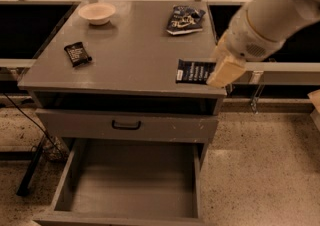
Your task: Place rxbar blueberry into middle drawer
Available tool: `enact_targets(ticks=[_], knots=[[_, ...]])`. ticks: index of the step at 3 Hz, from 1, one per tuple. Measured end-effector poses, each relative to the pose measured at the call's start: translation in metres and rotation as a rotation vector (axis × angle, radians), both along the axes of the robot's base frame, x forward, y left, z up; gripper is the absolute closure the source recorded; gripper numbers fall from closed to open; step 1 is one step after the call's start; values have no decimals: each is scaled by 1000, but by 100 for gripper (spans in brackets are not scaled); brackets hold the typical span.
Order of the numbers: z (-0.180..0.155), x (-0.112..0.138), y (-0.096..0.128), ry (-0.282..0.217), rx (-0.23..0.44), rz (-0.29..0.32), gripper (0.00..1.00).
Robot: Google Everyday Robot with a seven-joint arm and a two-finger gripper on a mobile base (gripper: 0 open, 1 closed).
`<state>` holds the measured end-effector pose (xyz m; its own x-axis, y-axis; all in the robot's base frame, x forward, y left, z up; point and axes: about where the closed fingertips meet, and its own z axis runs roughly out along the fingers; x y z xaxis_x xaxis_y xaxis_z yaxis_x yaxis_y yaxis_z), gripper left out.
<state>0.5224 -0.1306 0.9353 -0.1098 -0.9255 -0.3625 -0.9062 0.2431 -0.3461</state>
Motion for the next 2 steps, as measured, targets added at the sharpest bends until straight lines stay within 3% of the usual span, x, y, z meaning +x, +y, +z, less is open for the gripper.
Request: enact_targets(ticks=[1,2], knots=[[-33,-23,-43,43,69,-40,100],[-76,-21,-58,129,115,-24,100]])
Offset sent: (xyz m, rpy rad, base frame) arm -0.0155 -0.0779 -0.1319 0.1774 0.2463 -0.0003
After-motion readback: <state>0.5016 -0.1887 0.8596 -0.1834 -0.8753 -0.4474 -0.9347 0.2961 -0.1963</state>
